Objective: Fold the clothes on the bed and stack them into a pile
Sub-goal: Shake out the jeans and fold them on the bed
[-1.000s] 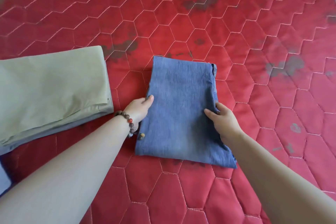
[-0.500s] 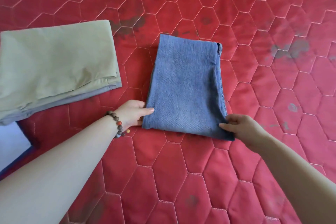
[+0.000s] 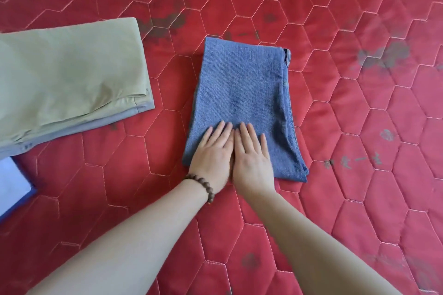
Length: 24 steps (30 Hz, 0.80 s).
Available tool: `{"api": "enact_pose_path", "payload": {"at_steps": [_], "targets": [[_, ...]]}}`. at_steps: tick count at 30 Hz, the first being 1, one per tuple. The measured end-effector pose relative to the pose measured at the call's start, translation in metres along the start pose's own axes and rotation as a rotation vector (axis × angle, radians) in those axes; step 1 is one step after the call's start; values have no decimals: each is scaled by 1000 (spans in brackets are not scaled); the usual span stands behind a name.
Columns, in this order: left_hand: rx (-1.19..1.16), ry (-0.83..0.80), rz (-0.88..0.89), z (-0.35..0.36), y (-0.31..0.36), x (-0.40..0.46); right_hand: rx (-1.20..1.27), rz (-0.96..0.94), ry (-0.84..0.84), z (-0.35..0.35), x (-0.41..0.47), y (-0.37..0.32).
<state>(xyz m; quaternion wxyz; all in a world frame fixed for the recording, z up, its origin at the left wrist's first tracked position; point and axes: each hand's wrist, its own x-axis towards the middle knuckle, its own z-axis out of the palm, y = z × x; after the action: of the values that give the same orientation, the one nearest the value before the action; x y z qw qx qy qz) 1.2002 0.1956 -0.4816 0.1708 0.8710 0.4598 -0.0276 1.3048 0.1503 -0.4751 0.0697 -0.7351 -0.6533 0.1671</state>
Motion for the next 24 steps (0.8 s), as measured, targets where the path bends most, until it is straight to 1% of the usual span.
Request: {"api": "enact_pose_path", "payload": {"at_steps": [1, 3, 7, 9, 11, 15, 17, 20, 22, 24], "targets": [[53, -7, -5, 6, -2, 0, -30, 30, -18, 7, 1, 5], [130, 32, 17, 11, -7, -1, -68, 71, -10, 13, -2, 21], [166, 27, 57, 12, -20, 4, -185, 167, -23, 6, -18, 70], [175, 21, 44, 10, -22, 6, -226, 169, -68, 0, -27, 86], [182, 51, 23, 11, -21, 8, -246, 127, -49, -6, -27, 90], [197, 89, -39, 7, -14, 32, -197, -61, 92, -13, 9, 78], [204, 83, -63, 2, -11, 52, -119, -137, 56, -13, 40, 66], [192, 91, -104, 1, -11, 71, -17, -147, -39, -14, 84, 58], [163, 119, -123, 5, -13, 75, -16, -214, -53, -17, 103, 61], [141, 160, -116, 8, -13, 76, 100, -277, -50, -24, 118, 59]]}}
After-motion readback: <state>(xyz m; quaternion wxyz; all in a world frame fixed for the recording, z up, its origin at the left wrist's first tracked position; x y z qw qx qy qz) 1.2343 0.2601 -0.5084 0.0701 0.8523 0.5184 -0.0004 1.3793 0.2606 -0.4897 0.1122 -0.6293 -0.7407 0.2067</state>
